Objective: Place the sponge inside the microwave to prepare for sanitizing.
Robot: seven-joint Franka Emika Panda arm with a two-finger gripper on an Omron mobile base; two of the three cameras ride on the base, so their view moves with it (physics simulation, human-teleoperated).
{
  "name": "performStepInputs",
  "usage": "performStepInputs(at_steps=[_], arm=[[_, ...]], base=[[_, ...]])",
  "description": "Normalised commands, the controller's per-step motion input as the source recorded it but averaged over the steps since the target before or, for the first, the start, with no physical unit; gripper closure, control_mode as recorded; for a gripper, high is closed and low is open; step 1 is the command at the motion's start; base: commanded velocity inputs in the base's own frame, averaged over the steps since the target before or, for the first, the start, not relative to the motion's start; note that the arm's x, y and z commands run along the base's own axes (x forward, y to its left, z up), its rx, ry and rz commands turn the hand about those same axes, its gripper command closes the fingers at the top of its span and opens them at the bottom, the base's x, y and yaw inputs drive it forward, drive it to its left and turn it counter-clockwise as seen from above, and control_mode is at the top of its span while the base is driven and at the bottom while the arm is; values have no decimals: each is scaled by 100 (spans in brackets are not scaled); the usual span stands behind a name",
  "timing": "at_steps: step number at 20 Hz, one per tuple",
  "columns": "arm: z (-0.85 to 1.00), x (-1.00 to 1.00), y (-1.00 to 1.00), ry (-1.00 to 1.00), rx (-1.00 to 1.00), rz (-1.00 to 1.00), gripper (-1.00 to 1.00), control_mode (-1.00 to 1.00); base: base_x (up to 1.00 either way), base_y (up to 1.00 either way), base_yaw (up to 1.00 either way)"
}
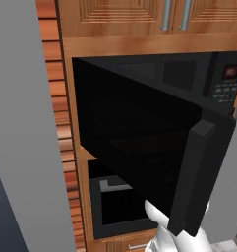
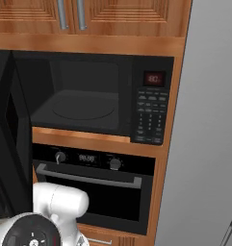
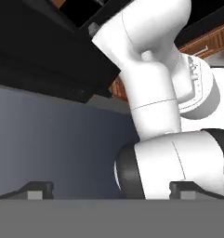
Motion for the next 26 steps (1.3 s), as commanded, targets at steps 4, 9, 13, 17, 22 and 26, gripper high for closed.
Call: performStepInputs(at_steps=[4, 9, 13, 17, 22, 26], arm=[[10, 24, -96, 4, 61, 0, -100, -100], [4, 74, -49, 1, 64, 0, -100, -100], [3, 100, -34, 12, 53, 18, -100, -100], [1, 96, -11, 13, 52, 19, -100, -100], [0, 49, 14, 0, 3, 8, -100, -100], [16, 13, 38, 0, -14, 0, -100, -100]], base=[[0, 0, 0], [0, 0, 0], [0, 0, 0], [0, 0, 0], [0, 0, 0], [0, 0, 0]])
